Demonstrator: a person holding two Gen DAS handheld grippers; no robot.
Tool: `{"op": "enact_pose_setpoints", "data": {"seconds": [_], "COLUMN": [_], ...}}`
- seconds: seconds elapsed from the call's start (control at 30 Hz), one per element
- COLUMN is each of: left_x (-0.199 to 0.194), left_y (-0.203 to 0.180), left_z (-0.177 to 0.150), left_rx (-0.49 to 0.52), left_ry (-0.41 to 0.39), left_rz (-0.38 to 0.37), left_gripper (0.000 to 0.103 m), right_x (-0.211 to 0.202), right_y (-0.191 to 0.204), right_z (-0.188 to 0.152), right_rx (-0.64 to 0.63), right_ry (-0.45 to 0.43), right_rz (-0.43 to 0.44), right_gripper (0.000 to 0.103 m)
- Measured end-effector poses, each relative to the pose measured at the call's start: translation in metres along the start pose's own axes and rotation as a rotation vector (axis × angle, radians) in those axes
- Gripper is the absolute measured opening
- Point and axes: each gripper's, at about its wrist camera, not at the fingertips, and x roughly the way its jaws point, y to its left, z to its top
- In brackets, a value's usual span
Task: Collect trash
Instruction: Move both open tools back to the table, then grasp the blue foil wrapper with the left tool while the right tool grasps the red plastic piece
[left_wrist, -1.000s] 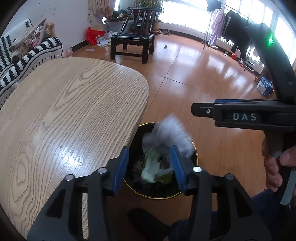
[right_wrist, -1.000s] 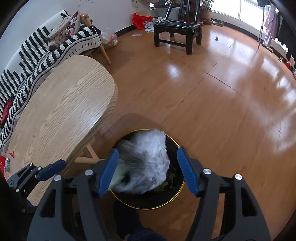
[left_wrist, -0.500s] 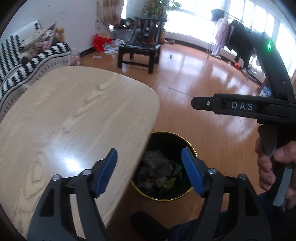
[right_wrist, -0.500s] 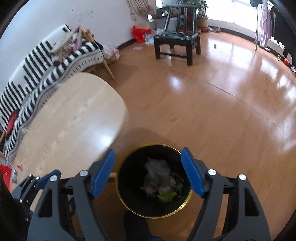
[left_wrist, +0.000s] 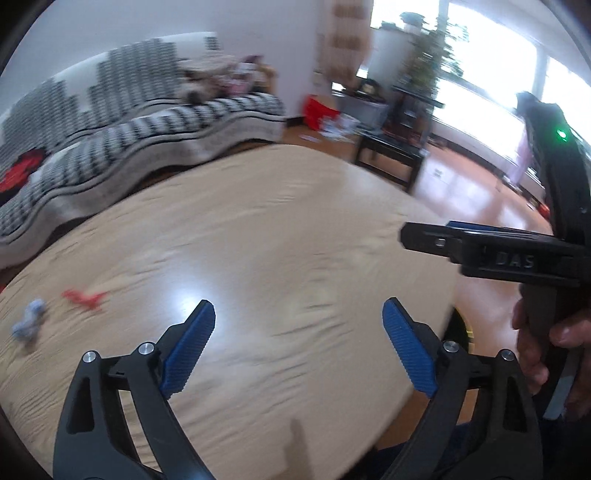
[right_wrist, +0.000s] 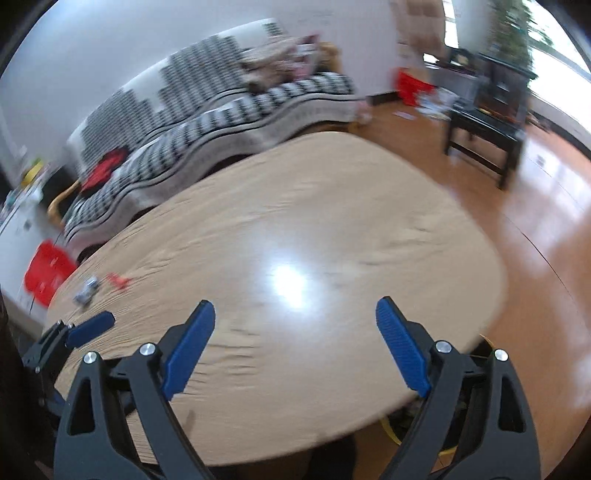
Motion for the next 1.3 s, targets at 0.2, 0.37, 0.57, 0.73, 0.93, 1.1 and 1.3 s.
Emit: {"op": "enact_pose_setpoints", "data": {"seconds": [0.2, 0.37, 0.57, 0.73, 0.93, 1.1, 1.3], "left_x": [-0.056, -0.081, -0.083, -0.049, -0.003, 0.024, 0.032], "left_y": [0.127, 0.217, 0.289, 0.321, 0.335, 0.351, 0.362], "left_z": [-0.043, -0.073, -0.087, -0.080, -0.066, -0.065, -0.062], "left_rx": [-0.107, -0.259, -0.334, -0.342, -0.266, -0.282, -0.324], "left_ry": [-0.043, -0.042, -0.053, -0.020, 0.040, 0.089, 0.081], "left_rz": [0.194, 0.293, 0.340, 0.323, 0.350, 0.352, 0.339], "left_gripper": [0.091, 0.091, 0.091, 0.091, 0.091, 0.091, 0.091], "right_x": [0.035, 0.070, 0.109, 0.144, 0.195, 0.223, 0.256], "right_y": [0.115, 0.202, 0.269, 0.302, 0.302, 0.315, 0.317], "right_z": [0.002, -0.009, -0.017, -0.012, -0.002, -0.001, 0.000], "right_rx": [-0.168, -0.305, -0.394, -0.474, -0.509, -0.557, -0.546], "right_ry": [0.044, 0.101, 0.144, 0.142, 0.176, 0.184, 0.203], "right_rz": [0.111, 0.176, 0.225, 0.200, 0.182, 0.171, 0.153], "right_gripper": [0.086, 0.086, 0.086, 0.086, 0.086, 0.086, 0.080]}}
